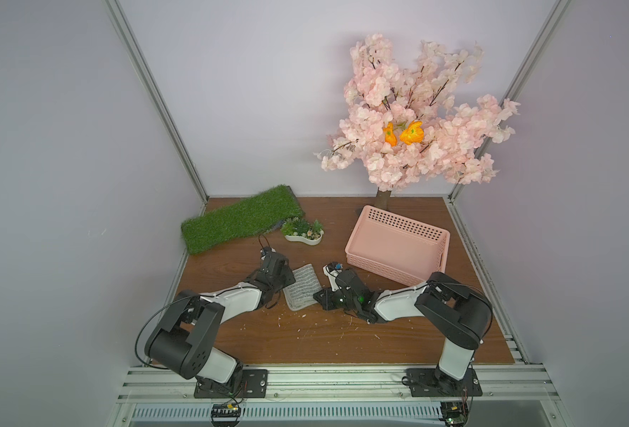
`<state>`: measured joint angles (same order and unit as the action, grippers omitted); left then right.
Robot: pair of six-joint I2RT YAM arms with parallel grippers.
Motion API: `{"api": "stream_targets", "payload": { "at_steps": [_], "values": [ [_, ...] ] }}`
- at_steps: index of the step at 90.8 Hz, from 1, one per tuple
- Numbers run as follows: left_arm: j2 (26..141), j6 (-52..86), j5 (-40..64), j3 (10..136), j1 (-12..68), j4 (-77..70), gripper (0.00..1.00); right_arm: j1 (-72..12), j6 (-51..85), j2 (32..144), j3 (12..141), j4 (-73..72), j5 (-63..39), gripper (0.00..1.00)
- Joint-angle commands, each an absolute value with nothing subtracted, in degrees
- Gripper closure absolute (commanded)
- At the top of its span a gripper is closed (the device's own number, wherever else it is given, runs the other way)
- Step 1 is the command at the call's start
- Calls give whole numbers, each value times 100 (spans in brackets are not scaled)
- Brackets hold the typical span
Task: Fold the square dishcloth
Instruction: Smooth out the cleaning item at the center of the board.
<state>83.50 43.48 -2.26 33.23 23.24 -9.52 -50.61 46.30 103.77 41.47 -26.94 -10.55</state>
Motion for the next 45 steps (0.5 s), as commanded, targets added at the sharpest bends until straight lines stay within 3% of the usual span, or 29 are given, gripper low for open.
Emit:
{"api": "stream_targets", "payload": {
  "at_steps": [1,45],
  "values": [
    [8056,4308,-389,3298,2258,-624,76,-5074,4572,10360,4172,-2449,-1032,85],
    [8487,4432,-307,2890,2257,-931,78,-5073,4616,10335,4145,-2465,-976,85]
  ]
}}
